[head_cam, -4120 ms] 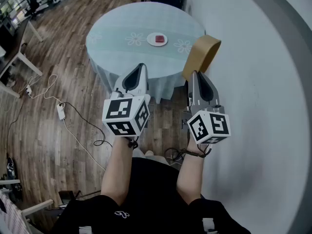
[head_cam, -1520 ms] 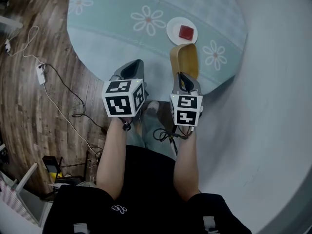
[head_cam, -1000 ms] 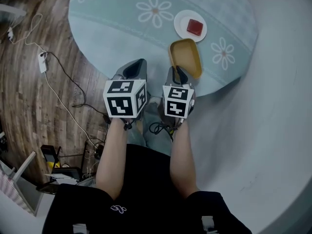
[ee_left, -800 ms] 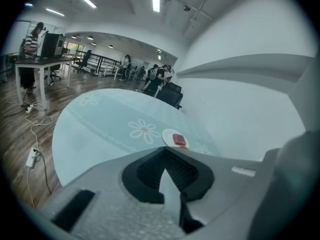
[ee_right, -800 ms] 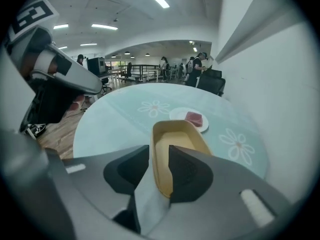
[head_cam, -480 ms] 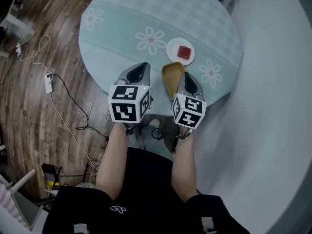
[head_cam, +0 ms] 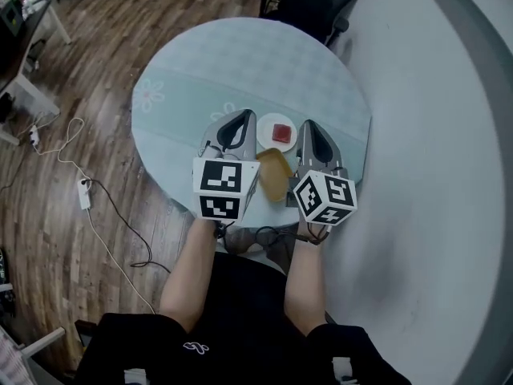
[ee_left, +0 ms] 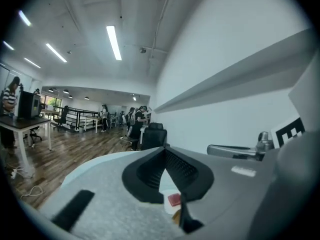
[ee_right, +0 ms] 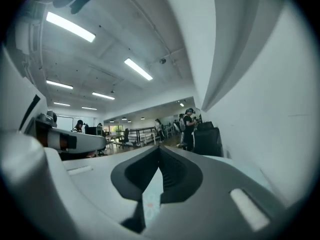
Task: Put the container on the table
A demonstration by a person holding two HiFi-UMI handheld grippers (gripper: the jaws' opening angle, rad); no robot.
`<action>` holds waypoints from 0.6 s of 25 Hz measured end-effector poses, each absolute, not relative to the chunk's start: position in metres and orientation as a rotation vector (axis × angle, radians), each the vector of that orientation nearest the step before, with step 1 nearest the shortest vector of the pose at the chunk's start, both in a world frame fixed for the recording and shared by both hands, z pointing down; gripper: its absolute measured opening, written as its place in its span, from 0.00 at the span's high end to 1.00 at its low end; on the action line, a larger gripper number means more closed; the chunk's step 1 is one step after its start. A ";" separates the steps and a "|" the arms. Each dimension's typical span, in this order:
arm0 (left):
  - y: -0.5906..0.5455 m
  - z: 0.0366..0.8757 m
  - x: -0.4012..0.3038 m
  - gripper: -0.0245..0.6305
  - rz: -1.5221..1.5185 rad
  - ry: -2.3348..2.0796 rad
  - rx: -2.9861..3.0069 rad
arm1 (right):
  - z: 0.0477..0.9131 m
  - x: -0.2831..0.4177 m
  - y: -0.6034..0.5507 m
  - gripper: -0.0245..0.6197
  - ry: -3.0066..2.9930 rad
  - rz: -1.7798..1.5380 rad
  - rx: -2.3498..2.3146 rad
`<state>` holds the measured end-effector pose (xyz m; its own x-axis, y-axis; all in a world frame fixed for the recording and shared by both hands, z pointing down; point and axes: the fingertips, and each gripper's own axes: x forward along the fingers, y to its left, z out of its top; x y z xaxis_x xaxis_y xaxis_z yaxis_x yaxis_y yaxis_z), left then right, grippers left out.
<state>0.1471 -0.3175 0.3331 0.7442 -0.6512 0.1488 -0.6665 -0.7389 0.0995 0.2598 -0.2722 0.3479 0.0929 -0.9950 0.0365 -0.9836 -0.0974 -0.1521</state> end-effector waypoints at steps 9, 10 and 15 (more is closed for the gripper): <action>-0.326 0.274 0.158 0.96 0.010 -1.048 2.885 | 0.297 0.278 -0.281 0.95 2.040 -0.086 -2.353; -0.328 0.272 0.157 0.96 0.004 -1.050 2.882 | 0.294 0.278 -0.281 0.95 2.042 -0.077 -2.353; -0.338 0.260 0.159 0.96 -0.017 -1.056 2.875 | 0.269 0.283 -0.287 0.95 2.040 -0.024 -2.346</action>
<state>0.1586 -0.3378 0.2600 0.7626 -0.6466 0.0167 -0.6457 -0.7596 0.0778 0.2829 -0.2868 0.2694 0.1388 -0.9903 -0.0097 -0.9898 -0.1383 -0.0344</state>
